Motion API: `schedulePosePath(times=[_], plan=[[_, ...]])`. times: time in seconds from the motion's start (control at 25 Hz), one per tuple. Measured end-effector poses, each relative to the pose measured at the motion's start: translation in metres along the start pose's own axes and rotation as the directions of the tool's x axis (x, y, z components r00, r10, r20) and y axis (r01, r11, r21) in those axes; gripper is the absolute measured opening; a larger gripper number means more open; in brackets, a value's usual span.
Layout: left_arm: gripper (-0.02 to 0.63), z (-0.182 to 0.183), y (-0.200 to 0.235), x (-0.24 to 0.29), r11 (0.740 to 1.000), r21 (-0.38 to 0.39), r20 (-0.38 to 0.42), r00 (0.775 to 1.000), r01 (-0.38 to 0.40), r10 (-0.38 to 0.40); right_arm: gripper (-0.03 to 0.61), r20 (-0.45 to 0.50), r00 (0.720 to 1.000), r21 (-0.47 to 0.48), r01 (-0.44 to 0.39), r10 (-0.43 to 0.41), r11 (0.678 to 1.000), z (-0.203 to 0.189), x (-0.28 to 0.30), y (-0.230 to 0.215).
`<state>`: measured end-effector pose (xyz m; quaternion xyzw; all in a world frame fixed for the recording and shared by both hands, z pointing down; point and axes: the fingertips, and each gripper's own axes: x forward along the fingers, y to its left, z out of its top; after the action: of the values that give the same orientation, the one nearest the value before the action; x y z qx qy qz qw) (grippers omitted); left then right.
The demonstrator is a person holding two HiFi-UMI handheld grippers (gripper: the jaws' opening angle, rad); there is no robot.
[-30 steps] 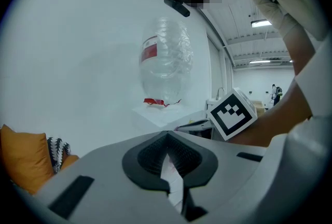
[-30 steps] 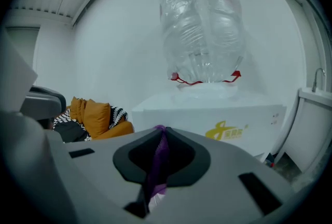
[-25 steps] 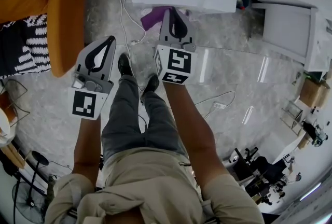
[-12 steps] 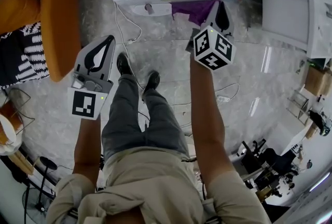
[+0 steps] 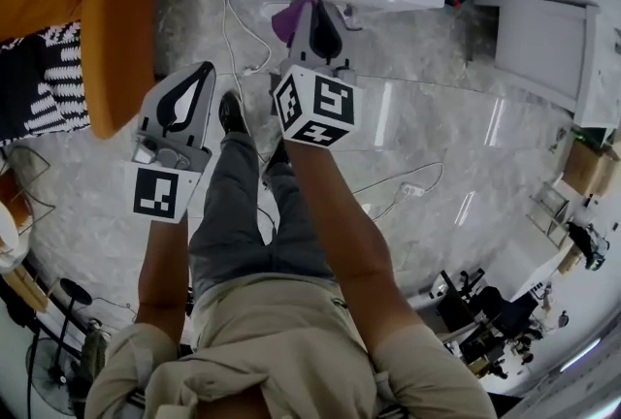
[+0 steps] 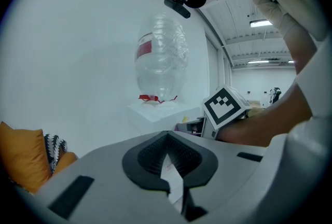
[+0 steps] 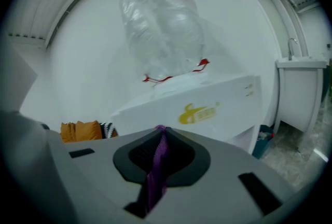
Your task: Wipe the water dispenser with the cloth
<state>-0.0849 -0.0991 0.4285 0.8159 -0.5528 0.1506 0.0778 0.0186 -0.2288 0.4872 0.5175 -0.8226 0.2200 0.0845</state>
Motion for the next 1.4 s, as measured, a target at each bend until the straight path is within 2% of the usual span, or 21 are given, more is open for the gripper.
schedulePosePath(times=[0.08, 0.2, 0.48, 0.64, 0.76, 0.92, 1.0, 1.08, 1.2, 1.32, 1.4], plan=[[0.015, -0.006, 0.006, -0.007, 1.0, -0.007, -0.005, 1.0, -0.014, 0.014, 0.032, -0.021, 0.998, -0.023, -0.058, 0.058, 0.998, -0.01, 0.006, 0.032], [0.015, -0.016, 0.018, -0.018, 0.999, -0.021, -0.013, 0.999, -0.036, 0.036, 0.032, -0.034, 0.996, -0.02, -0.089, 0.088, 0.996, -0.019, 0.012, 0.055], [0.015, -0.025, 0.029, -0.026, 0.998, -0.039, -0.013, 0.999, -0.05, 0.05, 0.032, -0.024, 0.992, -0.044, -0.121, 0.12, 0.992, -0.03, 0.016, 0.066], [0.015, -0.028, 0.028, -0.024, 0.999, -0.035, 0.002, 0.999, -0.037, 0.038, 0.032, -0.064, 0.983, -0.132, -0.177, 0.17, 0.975, -0.065, 0.032, 0.082], [0.015, -0.034, 0.029, -0.023, 0.999, -0.038, 0.004, 0.999, -0.033, 0.034, 0.032, -0.11, 0.981, -0.204, -0.177, 0.157, 0.963, -0.093, 0.044, 0.077], [0.015, -0.045, 0.031, -0.019, 0.999, -0.035, -0.001, 1.0, -0.022, 0.022, 0.034, -0.184, 0.976, -0.205, -0.156, 0.119, 0.966, -0.122, 0.054, 0.06], [0.015, -0.049, 0.032, -0.017, 0.999, -0.037, -0.005, 1.0, -0.019, 0.019, 0.034, -0.166, 0.979, -0.199, -0.154, 0.121, 0.968, -0.115, 0.054, 0.06], [0.015, -0.051, 0.034, -0.017, 0.999, -0.043, -0.007, 1.0, -0.02, 0.02, 0.034, -0.109, 0.984, -0.206, -0.162, 0.142, 0.965, -0.094, 0.047, 0.07], [0.015, -0.052, 0.037, -0.015, 0.999, -0.04, -0.013, 1.0, -0.014, 0.014, 0.034, -0.034, 0.984, -0.265, -0.178, 0.175, 0.948, -0.06, 0.033, 0.086], [0.015, -0.049, 0.038, -0.011, 0.999, -0.036, -0.006, 1.0, -0.01, 0.01, 0.032, -0.058, 0.986, -0.37, -0.164, 0.154, 0.914, -0.059, 0.03, 0.075], [0.015, -0.046, 0.039, -0.008, 1.0, -0.031, 0.005, 1.0, -0.007, 0.007, 0.032, -0.088, 0.99, -0.419, -0.137, 0.11, 0.898, -0.066, 0.029, 0.057]])
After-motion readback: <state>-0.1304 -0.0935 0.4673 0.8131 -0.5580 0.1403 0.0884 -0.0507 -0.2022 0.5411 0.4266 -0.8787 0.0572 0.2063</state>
